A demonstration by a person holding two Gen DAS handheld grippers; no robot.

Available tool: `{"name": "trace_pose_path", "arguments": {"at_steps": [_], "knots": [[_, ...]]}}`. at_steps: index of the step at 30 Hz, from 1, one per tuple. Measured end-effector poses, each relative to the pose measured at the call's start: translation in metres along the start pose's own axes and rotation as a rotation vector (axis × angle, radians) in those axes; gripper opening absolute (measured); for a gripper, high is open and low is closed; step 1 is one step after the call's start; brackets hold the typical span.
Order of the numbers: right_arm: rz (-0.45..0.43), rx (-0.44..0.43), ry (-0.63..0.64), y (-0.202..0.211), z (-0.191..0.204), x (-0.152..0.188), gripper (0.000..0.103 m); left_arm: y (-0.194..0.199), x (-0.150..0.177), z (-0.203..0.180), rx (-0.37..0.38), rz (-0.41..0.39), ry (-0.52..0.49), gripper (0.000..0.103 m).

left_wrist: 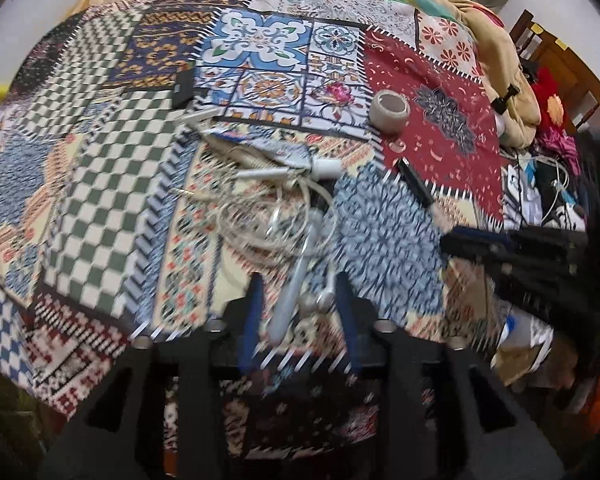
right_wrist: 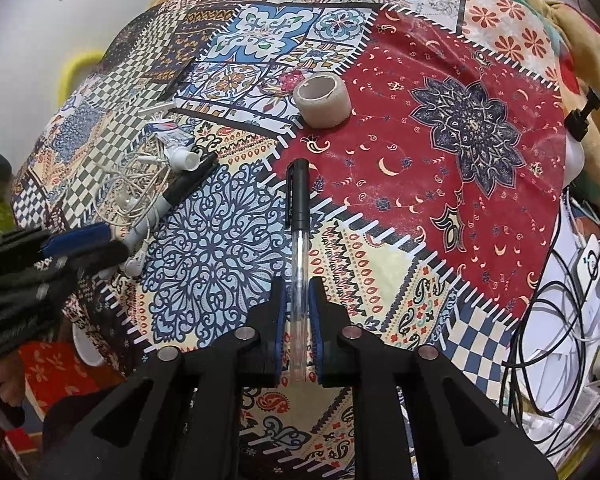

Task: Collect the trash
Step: 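Grasp the white marker with the left gripper while the right gripper holds the pen, then lift the white marker with the left gripper while the right gripper holds the pen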

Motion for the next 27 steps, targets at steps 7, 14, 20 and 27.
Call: {"name": "trace_pose_path", "arguments": {"at_steps": [7,14,20,27], "knots": [[-0.005,0.002,-0.005,-0.001,0.006,0.0,0.026,-0.012,0.02,0.004,-0.076,0.013,-0.078,0.039],[-0.057,0.081,0.041,-0.008,0.009,-0.013,0.026,-0.022,0.002,-0.007,-0.012,-0.053,-0.118,0.028],[-0.082,0.133,0.062,-0.012,0.012,-0.019,0.008,-0.027,-0.009,-0.008,-0.045,-0.062,-0.131,0.01],[-0.07,0.072,0.013,0.0,0.014,-0.012,0.008,-0.005,0.013,-0.006,-0.028,-0.03,-0.072,0.009]]}}
Point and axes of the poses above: each gripper's, at about its wrist camera, not at the fingertips, and y roughly against the way its jaws point, z to its left, x to its underside, the point moved 7 cm from there along -y, roughly the way its jaws point, and after that the axes turned 3 degrees about z, right-handed, at the moved point
